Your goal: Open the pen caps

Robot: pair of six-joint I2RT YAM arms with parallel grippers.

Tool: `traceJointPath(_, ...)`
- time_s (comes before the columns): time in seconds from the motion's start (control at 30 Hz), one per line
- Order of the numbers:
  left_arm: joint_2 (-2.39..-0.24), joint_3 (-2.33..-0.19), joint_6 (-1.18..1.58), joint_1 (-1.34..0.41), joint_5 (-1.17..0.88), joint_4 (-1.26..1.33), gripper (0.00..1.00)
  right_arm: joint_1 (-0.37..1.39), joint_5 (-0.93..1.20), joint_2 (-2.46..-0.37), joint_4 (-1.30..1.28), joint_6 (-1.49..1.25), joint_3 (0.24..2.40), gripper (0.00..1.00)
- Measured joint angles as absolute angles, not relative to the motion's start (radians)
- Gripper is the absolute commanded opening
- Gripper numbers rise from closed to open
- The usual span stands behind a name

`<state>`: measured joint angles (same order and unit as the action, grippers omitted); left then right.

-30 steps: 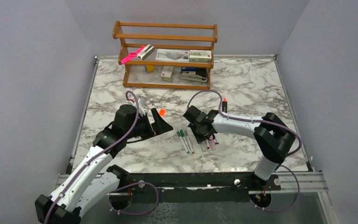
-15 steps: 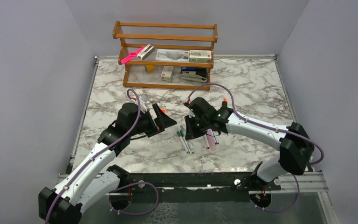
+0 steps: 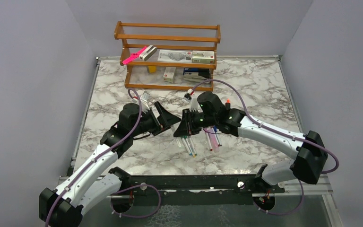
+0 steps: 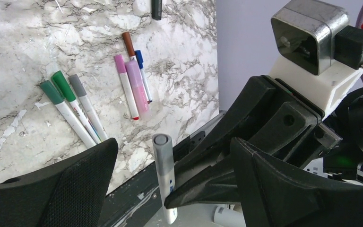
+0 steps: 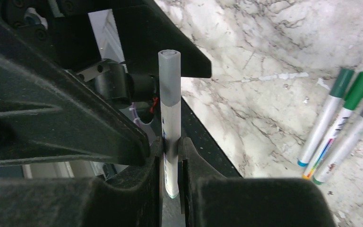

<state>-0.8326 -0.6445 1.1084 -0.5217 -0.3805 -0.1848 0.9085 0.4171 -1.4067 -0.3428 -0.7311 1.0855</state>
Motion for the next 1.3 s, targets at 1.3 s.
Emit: traceJointPath(1.3, -0.723, -0.592, 1.155, -0.546, -0.358, -0.166, 0.81, 0.909, 0.504, -1.364, -0.261, -0.782, 1.014, 0.02)
